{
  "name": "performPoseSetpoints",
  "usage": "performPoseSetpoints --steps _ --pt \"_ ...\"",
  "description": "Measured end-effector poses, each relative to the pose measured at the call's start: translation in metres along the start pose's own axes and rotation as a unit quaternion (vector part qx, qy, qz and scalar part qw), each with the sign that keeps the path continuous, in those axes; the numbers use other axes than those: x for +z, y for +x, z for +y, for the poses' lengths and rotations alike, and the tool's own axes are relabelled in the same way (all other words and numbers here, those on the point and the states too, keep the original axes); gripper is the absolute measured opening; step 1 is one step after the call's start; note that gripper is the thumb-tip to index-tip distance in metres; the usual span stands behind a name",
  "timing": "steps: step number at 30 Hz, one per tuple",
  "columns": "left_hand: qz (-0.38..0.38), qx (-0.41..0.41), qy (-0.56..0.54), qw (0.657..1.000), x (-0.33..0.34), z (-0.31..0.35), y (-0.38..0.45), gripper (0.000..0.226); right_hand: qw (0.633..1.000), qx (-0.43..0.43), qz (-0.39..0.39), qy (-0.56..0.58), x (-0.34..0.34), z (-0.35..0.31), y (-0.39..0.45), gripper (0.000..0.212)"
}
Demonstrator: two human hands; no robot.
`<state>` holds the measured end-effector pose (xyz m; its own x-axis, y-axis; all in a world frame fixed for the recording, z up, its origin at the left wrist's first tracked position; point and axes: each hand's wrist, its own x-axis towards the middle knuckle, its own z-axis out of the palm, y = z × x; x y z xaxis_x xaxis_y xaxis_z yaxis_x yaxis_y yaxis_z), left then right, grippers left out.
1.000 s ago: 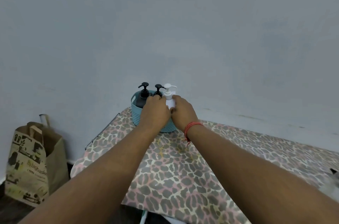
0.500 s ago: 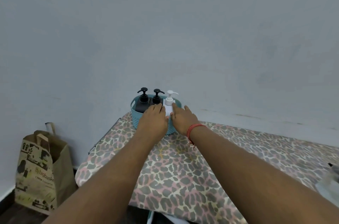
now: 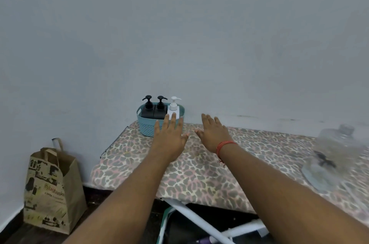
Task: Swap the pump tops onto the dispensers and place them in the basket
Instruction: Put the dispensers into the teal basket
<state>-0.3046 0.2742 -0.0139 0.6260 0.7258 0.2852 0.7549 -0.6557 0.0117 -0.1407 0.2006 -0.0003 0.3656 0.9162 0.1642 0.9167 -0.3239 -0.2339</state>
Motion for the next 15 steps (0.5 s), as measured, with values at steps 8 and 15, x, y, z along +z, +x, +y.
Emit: performPoseSetpoints --steps 8,15 --pt "-0.027 0.051 -0.037 0.998 -0.026 0.091 -0.045 0.070 0.998 0.061 0.020 0.012 -0.033 0.062 -0.095 0.072" --pt "-0.022 0.099 -0.061 0.993 -0.050 0.170 -0.075 0.071 0.989 0.095 0.101 0.058 -0.069 0.125 -0.185 0.069"
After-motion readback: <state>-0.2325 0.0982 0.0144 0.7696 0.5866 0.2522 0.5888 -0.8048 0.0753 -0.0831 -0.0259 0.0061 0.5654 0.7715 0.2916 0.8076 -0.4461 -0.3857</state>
